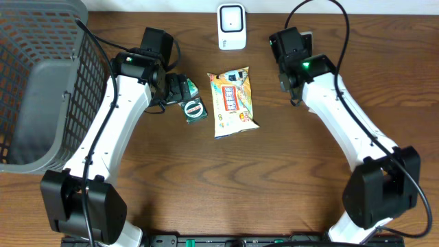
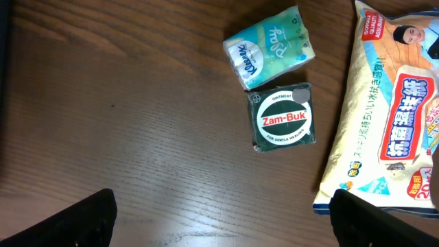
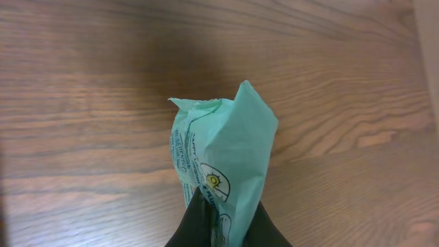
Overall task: Scan the item barcode
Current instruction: 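Lower the wipes pack right of the snack bag and open the gripper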
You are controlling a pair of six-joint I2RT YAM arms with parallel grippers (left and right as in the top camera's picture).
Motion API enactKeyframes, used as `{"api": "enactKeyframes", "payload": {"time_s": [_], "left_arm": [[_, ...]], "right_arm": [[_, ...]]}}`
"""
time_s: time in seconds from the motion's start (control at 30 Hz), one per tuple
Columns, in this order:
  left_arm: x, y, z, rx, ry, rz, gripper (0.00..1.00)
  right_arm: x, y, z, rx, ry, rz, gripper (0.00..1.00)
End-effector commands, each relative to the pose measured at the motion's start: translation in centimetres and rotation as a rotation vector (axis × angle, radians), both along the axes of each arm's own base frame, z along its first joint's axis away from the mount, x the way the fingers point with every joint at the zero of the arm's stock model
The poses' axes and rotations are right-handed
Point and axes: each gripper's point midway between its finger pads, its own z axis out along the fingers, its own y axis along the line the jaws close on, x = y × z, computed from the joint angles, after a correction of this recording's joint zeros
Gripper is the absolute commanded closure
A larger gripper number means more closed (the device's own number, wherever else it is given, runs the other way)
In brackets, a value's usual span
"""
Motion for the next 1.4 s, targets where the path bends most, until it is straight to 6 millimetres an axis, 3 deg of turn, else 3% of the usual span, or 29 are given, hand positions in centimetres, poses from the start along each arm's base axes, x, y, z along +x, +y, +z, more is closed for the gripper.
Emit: {"api": "enactKeyframes", "payload": {"time_s": [0.0, 0.3, 0.47, 0.57, 0.7, 0.83, 0.93, 1.0, 1.1, 1.23, 1.37], "left_arm": [[0.2, 0.3, 0.3, 0.011, -0.008, 0.001, 0.02], [0.2, 0.3, 0.3, 0.011, -0.008, 0.001, 0.02], [0.2, 0.3, 0.3, 0.011, -0.008, 0.001, 0.02], [0.2, 0.3, 0.3, 0.011, -0.008, 0.001, 0.02], [0.2, 0.3, 0.3, 0.011, -0.008, 0.001, 0.02], [0.2, 0.3, 0.3, 0.011, -0.008, 0.001, 0.02], [0.2, 0.3, 0.3, 0.011, -0.008, 0.001, 0.02], [0.2, 0.3, 0.3, 0.011, -0.008, 0.001, 0.02], [0.2, 0.3, 0.3, 0.011, -0.008, 0.001, 0.02], [0.2, 0.3, 0.3, 0.011, -0.008, 0.001, 0.02], [0.2, 0.3, 0.3, 0.011, -0.008, 0.001, 0.02]], "right_arm": [[0.1, -1.2, -2.4, -0.113, 0.046, -0.023, 0.99], [0.4, -0.6, -9.9, -0.183, 0.186, -0.004, 0.99], [0.0, -0.4, -12.1, -0.193, 0.239, 0.005, 0.91], [-0.3, 1.0, -12.8, -0.124, 0.26, 0.037, 0.84], [-0.7, 4.3, -13.5, 0.023, 0.297, 0.104, 0.84], [-0.9, 7.2, -13.0, 0.157, 0.318, 0.161, 0.82], [-0.5, 7.6, -11.3, 0.175, 0.307, 0.167, 0.77], [0.0, 7.5, -9.4, 0.182, 0.287, 0.162, 0.56], [0.7, 7.4, -6.9, 0.221, 0.258, 0.16, 0.34], [1.6, 7.8, -5.4, 0.338, 0.253, 0.195, 0.01], [1.4, 7.5, -5.7, 0.426, 0.305, 0.258, 0.01]]}}
